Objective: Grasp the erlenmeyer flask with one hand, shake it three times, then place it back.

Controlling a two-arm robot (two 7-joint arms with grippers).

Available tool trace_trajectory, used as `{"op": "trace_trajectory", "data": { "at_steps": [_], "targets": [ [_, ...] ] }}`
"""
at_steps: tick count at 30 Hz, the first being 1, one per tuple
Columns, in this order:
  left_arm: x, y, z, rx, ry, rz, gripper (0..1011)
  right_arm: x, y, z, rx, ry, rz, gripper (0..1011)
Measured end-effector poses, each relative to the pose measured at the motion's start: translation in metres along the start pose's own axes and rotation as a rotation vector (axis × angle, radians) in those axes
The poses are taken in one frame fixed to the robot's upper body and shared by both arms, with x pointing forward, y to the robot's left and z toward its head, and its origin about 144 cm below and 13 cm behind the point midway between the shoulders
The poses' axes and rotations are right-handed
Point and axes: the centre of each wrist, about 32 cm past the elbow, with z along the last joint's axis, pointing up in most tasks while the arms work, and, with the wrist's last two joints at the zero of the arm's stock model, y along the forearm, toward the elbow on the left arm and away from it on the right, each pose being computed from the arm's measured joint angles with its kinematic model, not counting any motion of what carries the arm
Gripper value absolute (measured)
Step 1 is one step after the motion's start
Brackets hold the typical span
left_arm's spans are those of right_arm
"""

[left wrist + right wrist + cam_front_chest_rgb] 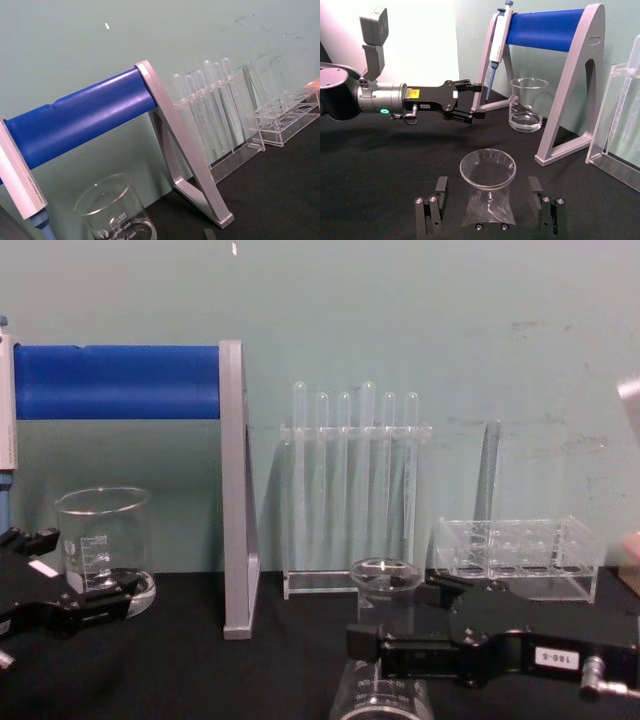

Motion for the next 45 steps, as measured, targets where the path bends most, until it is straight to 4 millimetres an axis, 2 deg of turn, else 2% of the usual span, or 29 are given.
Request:
{"op": "trace_trajectory", "data": {
  "at_steps": [22, 29, 30, 32, 33, 34, 38, 41, 45],
  "targets": [
    [0.0, 0.0, 0.0, 0.0, 0.0, 0.0, 1001, 0.0001, -0.0004, 0.0, 0.003, 0.002, -0.002, 982],
    [0.0, 0.0, 0.0, 0.0, 0.0, 0.0, 1001, 0.0, -0.0004, 0.0001, 0.004, 0.002, -0.003, 826],
    [0.0, 0.0, 0.0, 0.0, 0.0, 0.0, 1001, 0.0, -0.0004, 0.0, 0.004, 0.002, -0.002, 772],
    [0.0, 0.0, 0.0, 0.0, 0.0, 0.0, 1001, -0.0001, -0.0004, 0.0, 0.004, 0.002, -0.002, 734],
    [0.0, 0.0, 0.0, 0.0, 0.0, 0.0, 1001, 0.0, -0.0004, 0.0001, 0.004, 0.002, -0.002, 676],
    [0.0, 0.0, 0.0, 0.0, 0.0, 0.0, 1001, -0.0001, -0.0004, 0.0, 0.004, 0.002, -0.002, 676],
    [0.0, 0.0, 0.0, 0.0, 0.0, 0.0, 1001, -0.0001, -0.0004, 0.0, 0.004, 0.002, -0.002, 514],
    [0.0, 0.0, 0.0, 0.0, 0.0, 0.0, 1001, -0.0001, -0.0004, 0.0001, 0.004, 0.002, -0.003, 456],
    [0.0, 0.0, 0.0, 0.0, 0.0, 0.0, 1001, -0.0001, -0.0004, 0.0001, 0.004, 0.002, -0.003, 448]
  ]
}}
